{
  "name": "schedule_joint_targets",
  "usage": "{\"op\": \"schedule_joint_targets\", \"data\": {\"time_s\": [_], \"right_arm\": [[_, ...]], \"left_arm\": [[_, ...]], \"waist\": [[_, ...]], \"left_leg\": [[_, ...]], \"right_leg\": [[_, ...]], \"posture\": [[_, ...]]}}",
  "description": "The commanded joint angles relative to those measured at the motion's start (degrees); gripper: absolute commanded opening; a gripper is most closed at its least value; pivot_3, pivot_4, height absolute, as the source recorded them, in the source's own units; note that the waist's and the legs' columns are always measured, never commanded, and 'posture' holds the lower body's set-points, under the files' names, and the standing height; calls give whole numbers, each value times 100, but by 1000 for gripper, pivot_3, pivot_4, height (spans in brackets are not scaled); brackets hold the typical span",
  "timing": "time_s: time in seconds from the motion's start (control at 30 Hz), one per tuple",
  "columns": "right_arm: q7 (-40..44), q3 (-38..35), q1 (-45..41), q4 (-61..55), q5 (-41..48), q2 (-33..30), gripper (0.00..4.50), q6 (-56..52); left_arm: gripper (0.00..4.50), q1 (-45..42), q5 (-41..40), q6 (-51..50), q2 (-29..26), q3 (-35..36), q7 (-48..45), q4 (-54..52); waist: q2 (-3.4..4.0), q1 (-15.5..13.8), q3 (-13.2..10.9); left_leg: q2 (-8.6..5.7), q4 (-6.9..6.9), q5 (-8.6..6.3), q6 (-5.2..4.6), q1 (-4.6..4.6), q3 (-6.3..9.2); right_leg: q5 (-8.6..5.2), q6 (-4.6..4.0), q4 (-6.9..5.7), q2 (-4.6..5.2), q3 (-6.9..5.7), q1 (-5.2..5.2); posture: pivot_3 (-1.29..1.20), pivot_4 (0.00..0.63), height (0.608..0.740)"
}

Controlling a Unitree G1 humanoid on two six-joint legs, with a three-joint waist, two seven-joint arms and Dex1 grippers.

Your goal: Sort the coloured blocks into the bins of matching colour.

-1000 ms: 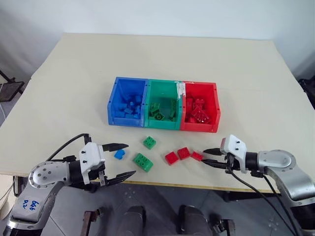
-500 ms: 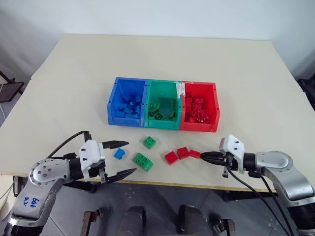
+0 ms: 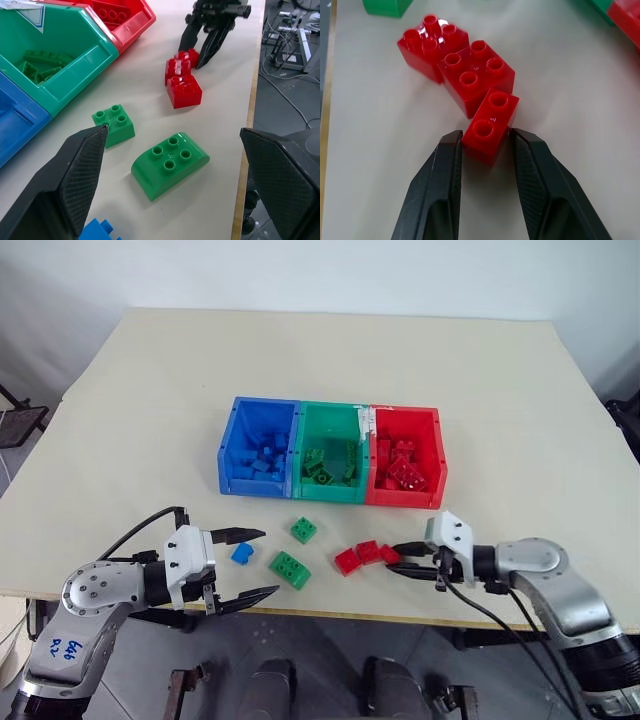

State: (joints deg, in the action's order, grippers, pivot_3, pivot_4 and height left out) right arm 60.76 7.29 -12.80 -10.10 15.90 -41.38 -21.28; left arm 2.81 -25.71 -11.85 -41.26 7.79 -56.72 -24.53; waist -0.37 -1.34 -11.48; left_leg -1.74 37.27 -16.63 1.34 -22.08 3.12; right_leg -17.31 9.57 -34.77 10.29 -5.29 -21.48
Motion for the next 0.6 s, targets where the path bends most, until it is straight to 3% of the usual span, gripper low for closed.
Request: {"op": "schedule_joint_targets", "data": {"time_s": [0.03, 0.3, 0.4, 0.6], "right_arm": [[-145, 111, -27, -139, -114, 55, 1539, -61], [-204, -224, 60, -292, 213, -41, 1539, -453], [-63, -325, 116, -371, 348, -170, 2042, -542], [139, -506, 193, -446, 441, -306, 4077, -186]], "left_arm": [[4500, -61, -138, 24, 30, -42, -14, -214], [4500, -149, -146, 37, 3, -61, -59, -133], [4500, -192, -146, 42, 6, -71, -76, -89], [4500, -286, -137, 59, 39, -128, -101, 10]], "waist": [[0, 0, 0], [0, -1, 0], [0, -5, 0], [0, -8, 0]], "left_leg": [[0, 0, 0, 0, 0, 0], [0, 1, 0, 0, 0, -1], [0, 0, -1, -1, 0, -1], [-1, 0, -1, -2, -2, -2]], "right_leg": [[0, 0, 0, 0, 0, 0], [0, 0, -1, -1, 1, 0], [0, 0, 0, -1, 1, 0], [1, 1, 1, -1, 1, 0]], "posture": [[0, 150, 740], [0, 150, 740], [0, 150, 740], [0, 150, 740]]}}
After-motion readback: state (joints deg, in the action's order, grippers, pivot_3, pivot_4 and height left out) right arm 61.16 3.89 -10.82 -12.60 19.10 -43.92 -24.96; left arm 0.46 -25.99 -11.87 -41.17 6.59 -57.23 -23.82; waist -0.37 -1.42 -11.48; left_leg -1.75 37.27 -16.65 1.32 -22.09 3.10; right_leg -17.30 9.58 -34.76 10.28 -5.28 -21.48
